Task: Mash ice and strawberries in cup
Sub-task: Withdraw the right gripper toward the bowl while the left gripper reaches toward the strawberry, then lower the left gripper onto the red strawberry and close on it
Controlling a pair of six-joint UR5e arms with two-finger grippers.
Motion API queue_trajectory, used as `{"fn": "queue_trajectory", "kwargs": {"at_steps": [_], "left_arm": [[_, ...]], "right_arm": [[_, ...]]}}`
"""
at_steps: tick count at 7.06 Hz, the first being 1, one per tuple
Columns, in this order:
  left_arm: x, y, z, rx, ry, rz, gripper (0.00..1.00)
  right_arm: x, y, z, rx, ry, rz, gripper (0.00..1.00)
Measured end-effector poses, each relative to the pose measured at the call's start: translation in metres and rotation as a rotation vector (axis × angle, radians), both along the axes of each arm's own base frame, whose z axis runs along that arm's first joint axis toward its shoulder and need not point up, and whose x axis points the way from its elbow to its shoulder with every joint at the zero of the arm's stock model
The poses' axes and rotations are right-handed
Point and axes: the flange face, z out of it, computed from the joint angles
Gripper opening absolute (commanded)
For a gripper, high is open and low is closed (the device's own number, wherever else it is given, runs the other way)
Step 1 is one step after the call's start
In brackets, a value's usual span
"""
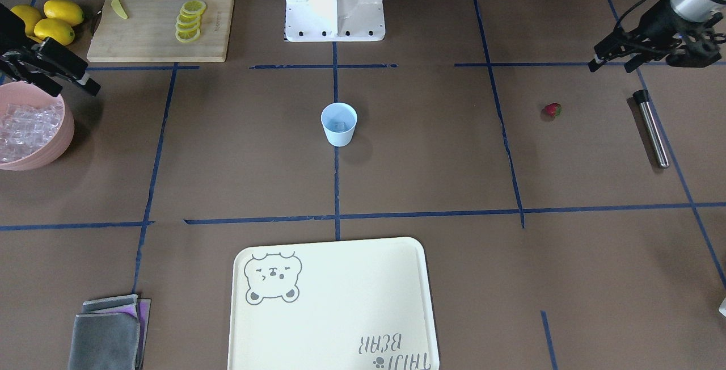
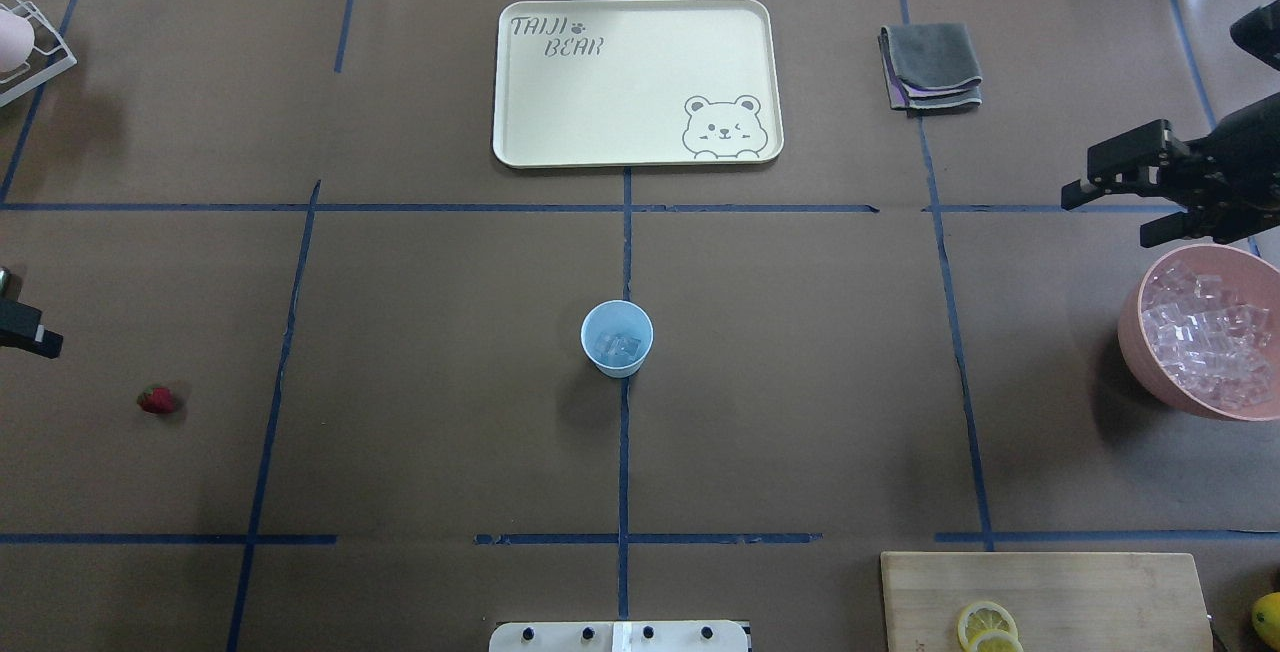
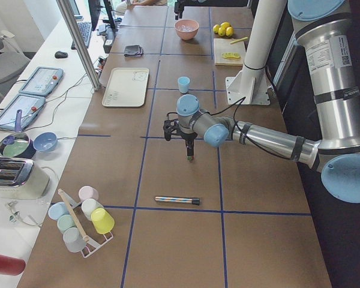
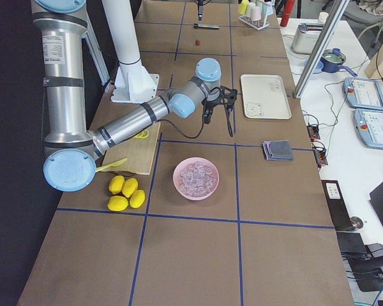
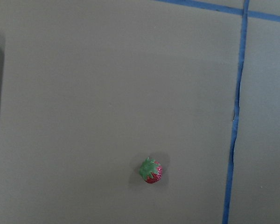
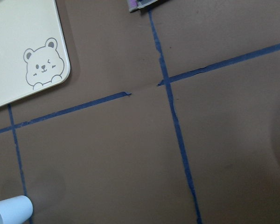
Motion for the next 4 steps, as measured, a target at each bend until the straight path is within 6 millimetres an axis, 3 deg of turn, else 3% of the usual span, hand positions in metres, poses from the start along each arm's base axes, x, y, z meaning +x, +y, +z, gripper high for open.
{"fn": "queue_trajectory", "kwargs": {"at_steps": [2,4], "left_arm": [[0.040,0.012,0.003,0.001,-0.045,0.020,1.00],[0.068,0.010,0.010,0.029,-0.081,0.034,1.00]], "right_arm": [[0.005,0.000,0.012,0.003,0.011,-0.006,1.00],[0.004,-0.002,0.017,-0.002,0.017,-0.006,1.00]]}}
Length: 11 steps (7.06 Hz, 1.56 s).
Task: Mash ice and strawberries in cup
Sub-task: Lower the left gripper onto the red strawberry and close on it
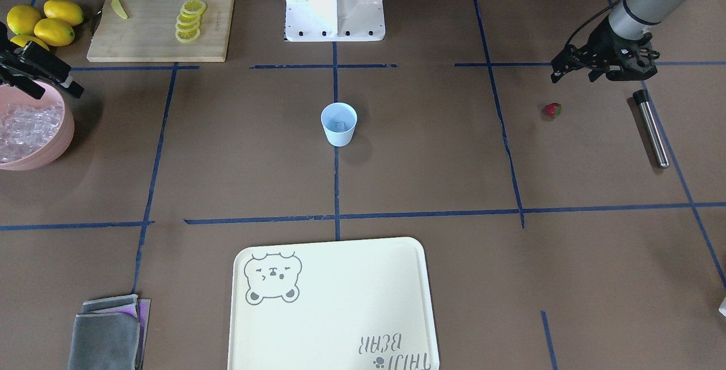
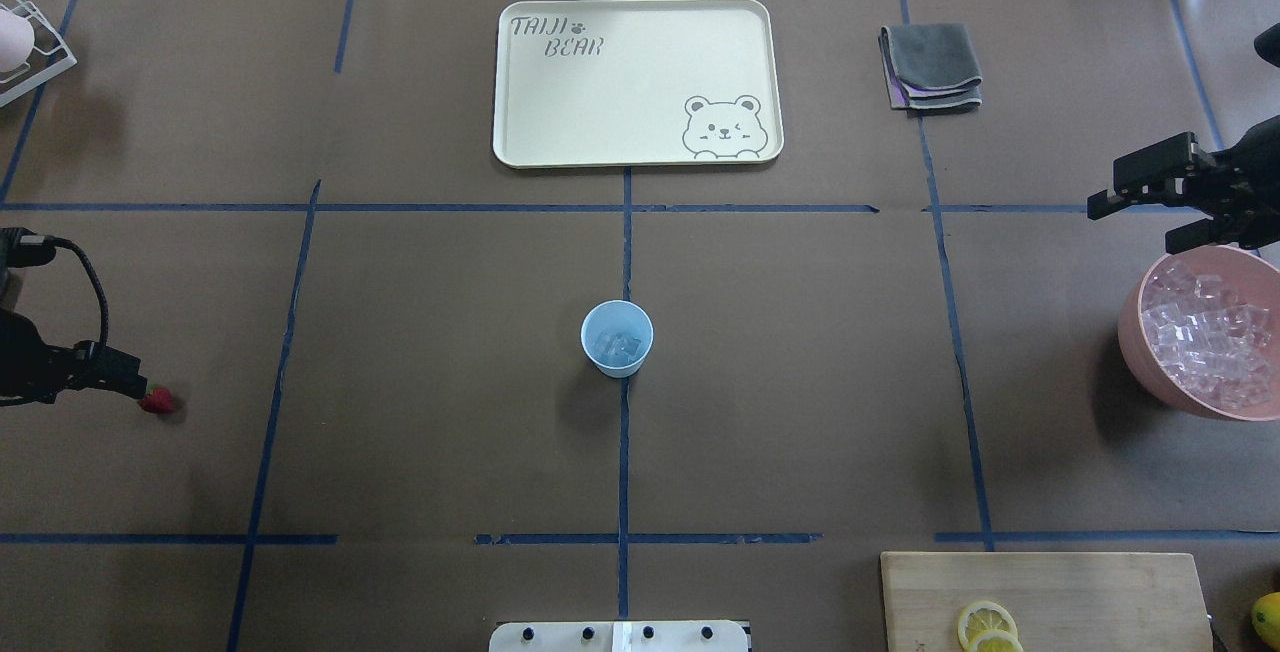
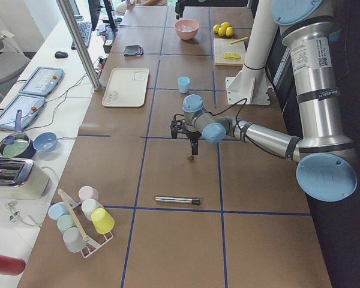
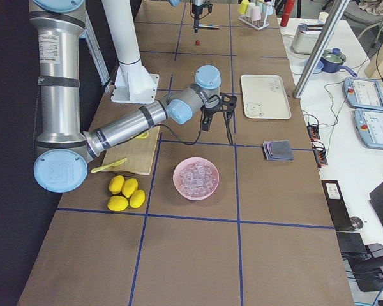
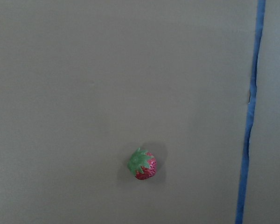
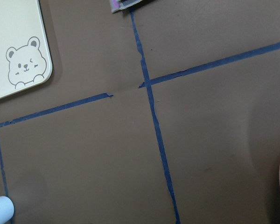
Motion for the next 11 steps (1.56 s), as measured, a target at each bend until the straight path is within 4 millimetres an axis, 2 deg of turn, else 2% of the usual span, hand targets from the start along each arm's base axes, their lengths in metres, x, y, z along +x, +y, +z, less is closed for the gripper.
{"fn": "queue_trajectory", "kwargs": {"at_steps": [3,6,9,10,11], "left_arm": [[0.032,-0.019,0.018,0.011,-0.033,0.004,1.00],[0.044,-0.023,0.051,0.041,-0.014,0.008,1.00],[0.057,-0.019,0.057,0.049,0.007,0.023,0.98],[0.062,-0.017,0.058,0.046,0.006,0.031,0.91],[0.065,-0.016,0.059,0.043,0.005,0.036,0.62]], "right_arm": [[-0.001,-0.003,0.005,-0.004,0.005,-0.002,1.00],[-0.002,-0.002,0.004,0.000,0.004,-0.003,1.00],[-0.002,-0.002,0.003,0.000,0.003,-0.003,1.00],[-0.002,-0.002,0.004,-0.001,0.004,-0.004,1.00],[-0.003,-0.003,0.005,-0.003,0.005,-0.004,1.00]]}}
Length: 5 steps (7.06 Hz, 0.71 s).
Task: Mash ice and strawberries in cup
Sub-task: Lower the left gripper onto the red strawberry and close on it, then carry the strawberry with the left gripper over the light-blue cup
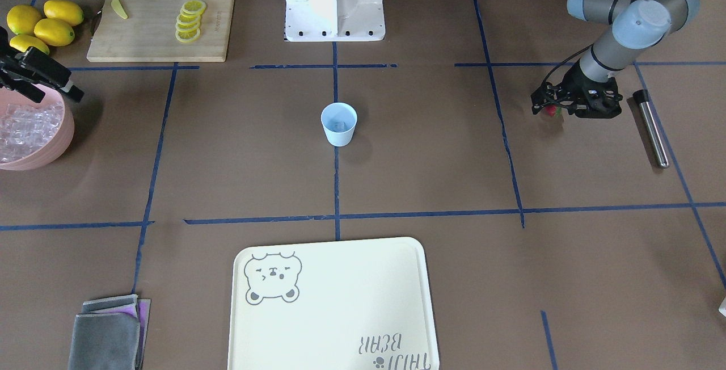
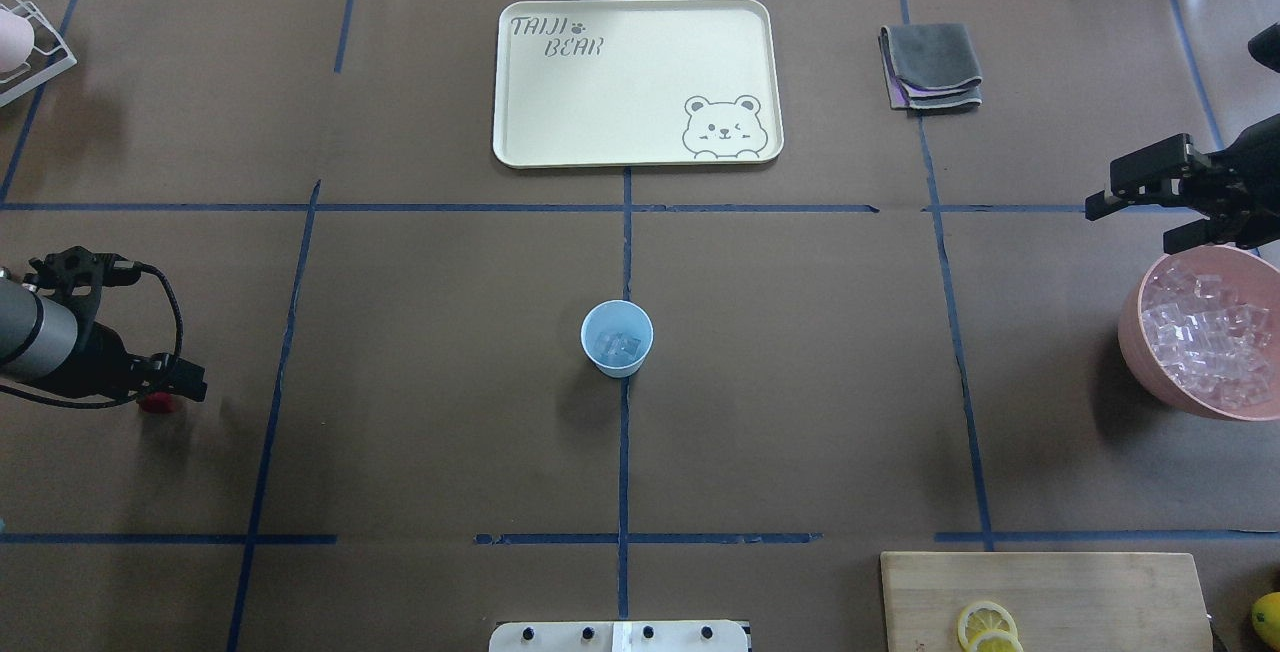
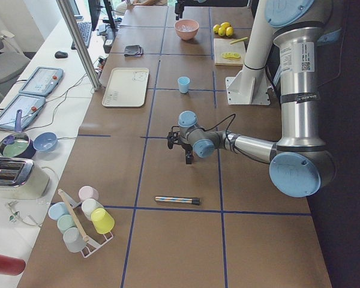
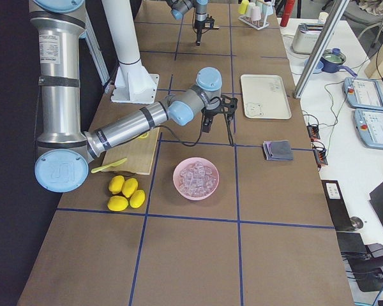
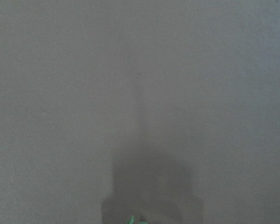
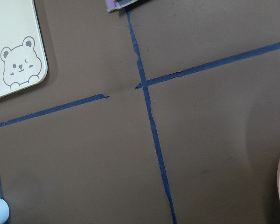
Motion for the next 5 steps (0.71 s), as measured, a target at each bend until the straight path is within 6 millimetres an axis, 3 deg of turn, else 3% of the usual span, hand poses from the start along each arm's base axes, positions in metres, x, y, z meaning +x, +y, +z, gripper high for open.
{"fn": "queue_trajectory", "kwargs": {"at_steps": [2,3,5], "left_arm": [[0.0024,0.0013,0.0012,-0.003,-0.001,0.005,0.08],[0.0026,0.0017,0.0014,-0.005,-0.001,0.007,0.00],[0.0027,0.0024,-0.0069,0.001,0.012,0.010,0.00]], "right_arm": [[-0.0007,-0.0003,0.0009,-0.002,0.000,-0.002,1.00],[-0.0010,-0.0003,0.0010,-0.003,0.000,-0.002,1.00],[-0.0027,-0.0005,0.0017,-0.004,0.001,-0.004,1.00]]}}
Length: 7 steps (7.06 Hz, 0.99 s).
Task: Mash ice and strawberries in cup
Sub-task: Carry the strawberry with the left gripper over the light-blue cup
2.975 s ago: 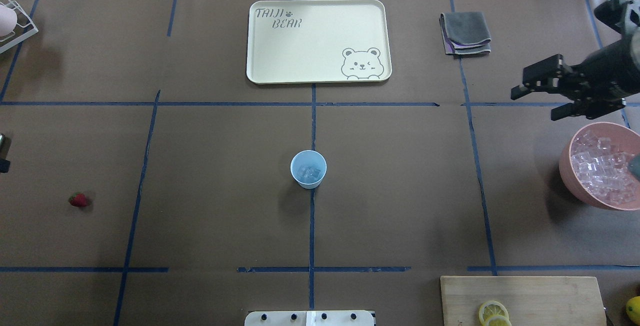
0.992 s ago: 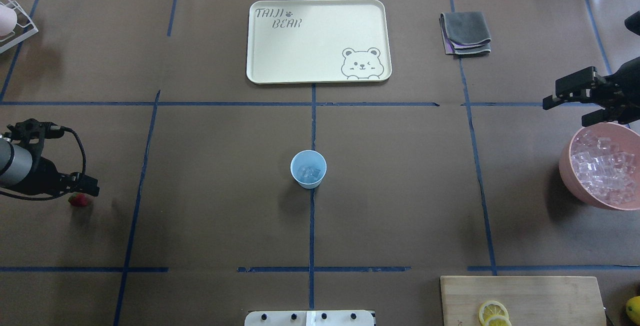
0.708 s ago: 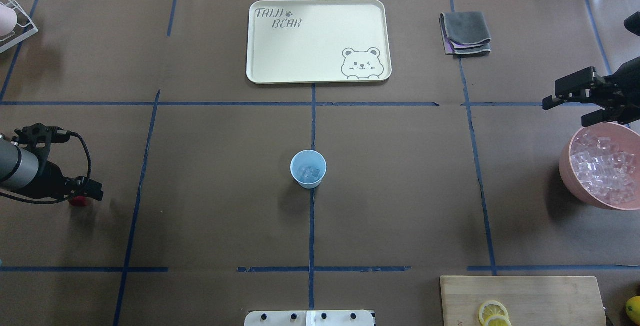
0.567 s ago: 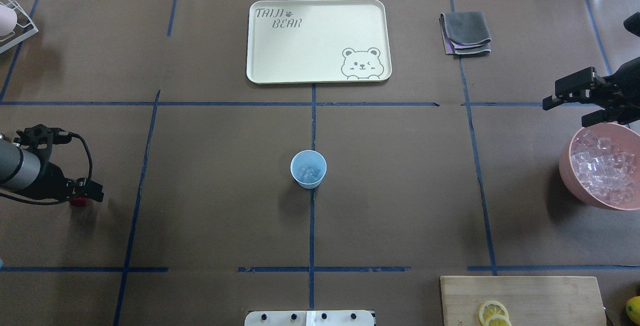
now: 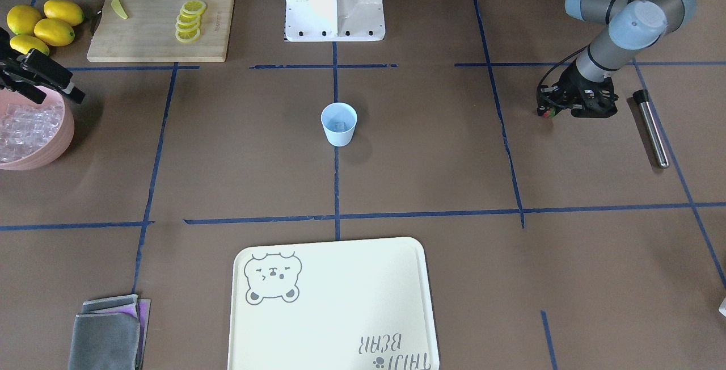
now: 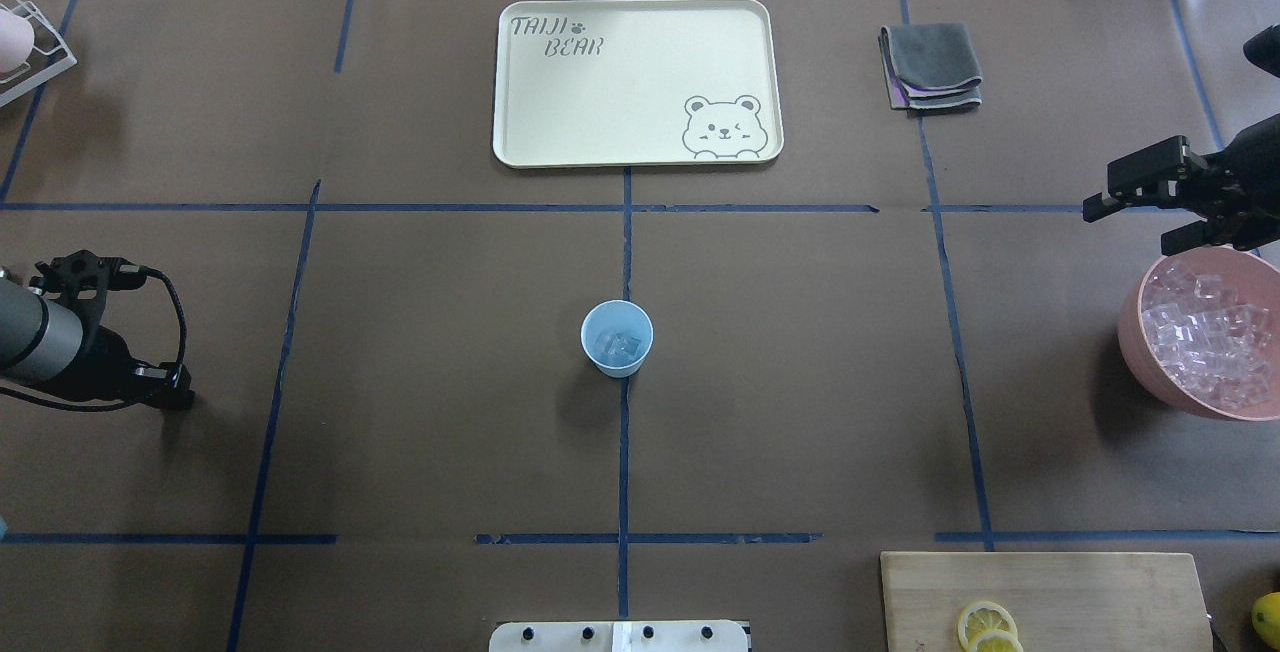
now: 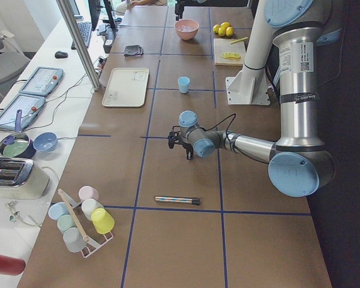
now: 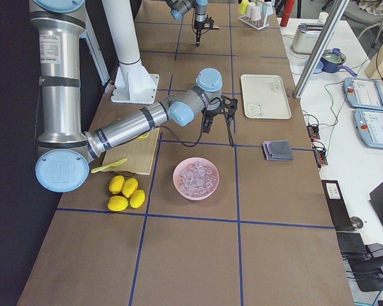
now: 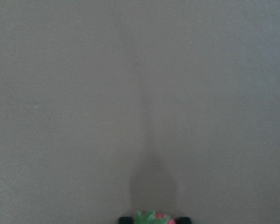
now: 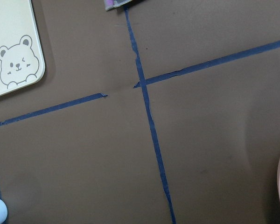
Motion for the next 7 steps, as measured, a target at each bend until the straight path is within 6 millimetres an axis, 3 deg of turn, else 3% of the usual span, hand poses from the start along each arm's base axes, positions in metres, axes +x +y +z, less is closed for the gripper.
{"fn": "queue_trajectory", "kwargs": {"at_steps": [1,2,3,5,7], "left_arm": [[0.000,0.000,-0.013,0.015,0.019,0.000,0.00],[0.006,-0.005,-0.042,0.034,0.059,-0.012,0.00],[0.024,-0.021,-0.086,0.038,0.124,-0.051,0.00],[0.088,-0.047,-0.207,0.007,0.271,-0.103,0.00],[0.152,-0.039,-0.314,-0.063,0.348,-0.097,0.00]], "right_arm": [[-0.001,0.000,0.000,-0.001,0.000,-0.002,1.00],[-0.002,0.000,0.000,-0.001,0.000,-0.003,1.00],[-0.002,-0.001,0.001,-0.001,0.001,-0.004,1.00],[-0.003,-0.002,0.001,-0.001,0.001,-0.005,1.00],[-0.003,-0.002,0.000,0.001,0.000,-0.005,1.00]]}}
